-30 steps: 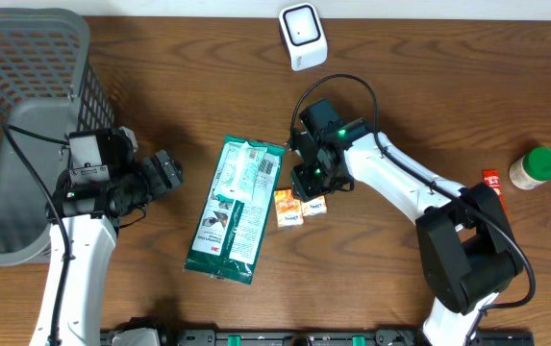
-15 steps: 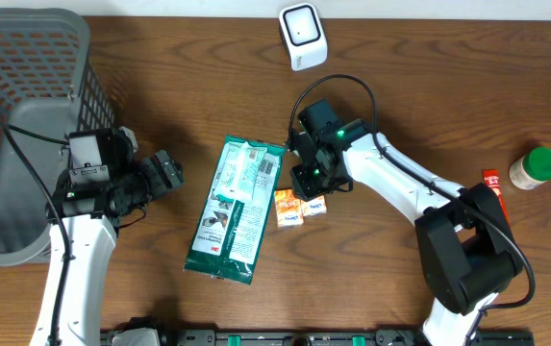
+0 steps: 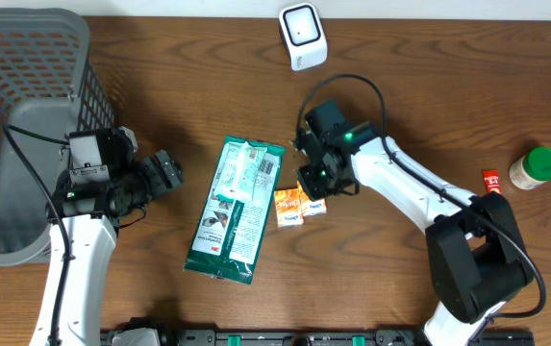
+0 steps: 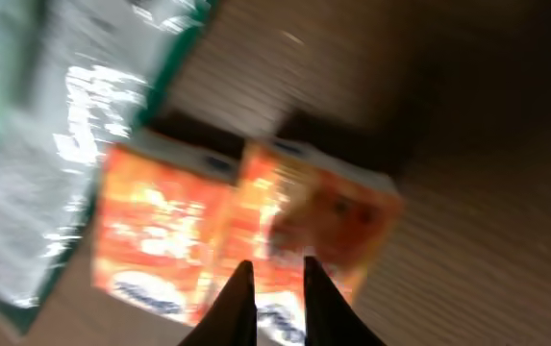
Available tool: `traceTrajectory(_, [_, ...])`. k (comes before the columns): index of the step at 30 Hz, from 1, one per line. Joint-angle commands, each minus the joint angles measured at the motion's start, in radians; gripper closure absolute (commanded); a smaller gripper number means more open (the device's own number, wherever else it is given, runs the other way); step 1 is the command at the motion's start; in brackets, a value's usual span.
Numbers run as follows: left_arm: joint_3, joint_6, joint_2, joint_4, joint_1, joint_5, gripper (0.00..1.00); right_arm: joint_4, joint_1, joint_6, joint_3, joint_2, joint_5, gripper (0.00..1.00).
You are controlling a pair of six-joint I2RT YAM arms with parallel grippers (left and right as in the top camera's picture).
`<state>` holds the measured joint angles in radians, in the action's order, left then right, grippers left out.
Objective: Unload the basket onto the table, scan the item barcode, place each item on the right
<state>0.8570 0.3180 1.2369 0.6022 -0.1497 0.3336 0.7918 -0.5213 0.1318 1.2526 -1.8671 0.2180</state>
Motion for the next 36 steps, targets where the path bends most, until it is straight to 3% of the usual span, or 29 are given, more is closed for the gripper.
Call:
traceTrajectory(1, [0.006, 0.013, 0.004, 0.003, -0.009, -0.014, 0.07, -0.013, 0.005, 0.037, -0.025, 0.013, -0.076, 0.89])
traceTrajectory(20, [0.006, 0.013, 0.004, 0.003, -0.009, -0.014, 0.07, -0.031, 0.005, 0.104, -0.077, 0.012, -0.298, 0.9])
traceTrajectory(36, [0.006, 0.013, 0.004, 0.003, -0.009, -0.014, 0.07, -0.021, 0.032, 0.104, -0.077, 0.012, -0.321, 0.84])
